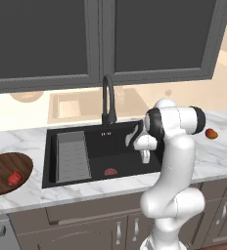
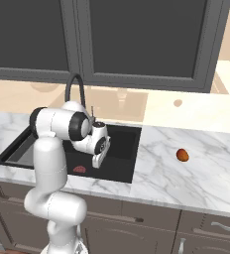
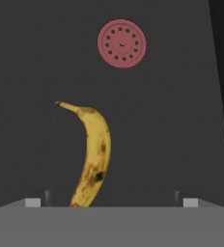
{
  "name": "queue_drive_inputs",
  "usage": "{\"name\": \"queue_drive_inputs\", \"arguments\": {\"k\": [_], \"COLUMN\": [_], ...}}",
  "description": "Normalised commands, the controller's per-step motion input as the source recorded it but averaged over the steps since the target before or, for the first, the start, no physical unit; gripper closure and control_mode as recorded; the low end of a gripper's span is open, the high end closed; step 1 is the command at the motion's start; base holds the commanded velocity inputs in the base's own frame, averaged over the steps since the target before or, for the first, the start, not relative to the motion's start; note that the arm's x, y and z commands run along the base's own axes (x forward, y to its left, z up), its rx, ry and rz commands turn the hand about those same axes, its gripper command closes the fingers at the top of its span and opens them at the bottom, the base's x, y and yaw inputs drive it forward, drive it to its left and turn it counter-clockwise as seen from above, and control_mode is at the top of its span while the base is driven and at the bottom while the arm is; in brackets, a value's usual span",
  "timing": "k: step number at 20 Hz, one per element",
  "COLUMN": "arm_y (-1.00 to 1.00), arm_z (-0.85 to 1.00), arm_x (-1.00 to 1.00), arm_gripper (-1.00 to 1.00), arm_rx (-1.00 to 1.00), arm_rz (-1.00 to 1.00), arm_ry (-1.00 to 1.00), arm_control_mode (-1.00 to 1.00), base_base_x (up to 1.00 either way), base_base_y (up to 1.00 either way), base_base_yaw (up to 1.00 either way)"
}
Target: There is a mixed pile of frozen fruits and vegetables on the counter. Locate all the frozen vegetables and place the items in a bowl on the counter. Take all the frozen fruits and defrost them in a running sink.
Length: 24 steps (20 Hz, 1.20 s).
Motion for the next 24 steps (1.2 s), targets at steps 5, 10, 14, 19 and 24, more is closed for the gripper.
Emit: {"name": "queue_drive_inputs", "arguments": {"k": [5,10,14,19,24], "arm_y": [0.0,0.0,0.0,-0.01,-0.05], "arm_z": [0.79,0.8,0.76,0.66,0.22], "arm_x": [0.0,-0.03,-0.06,-0.09,-0.04], "arm_gripper": [-1.0,-1.0,-1.0,-1.0,-1.0], "arm_rx": [0.0,-0.03,-0.05,-0.06,-0.04], "arm_rz": [-0.06,-0.05,-0.02,-0.02,-0.03], "arm_ry": [0.0,0.0,0.0,0.0,0.0], "arm_control_mode": [-1.0,-1.0,-1.0,-1.0,-1.0], "base_base_x": [0.0,0.0,0.0,0.0,0.0], "base_base_y": [0.0,0.0,0.0,0.0,0.0], "base_base_yaw": [0.0,0.0,0.0,0.0,0.0]}}
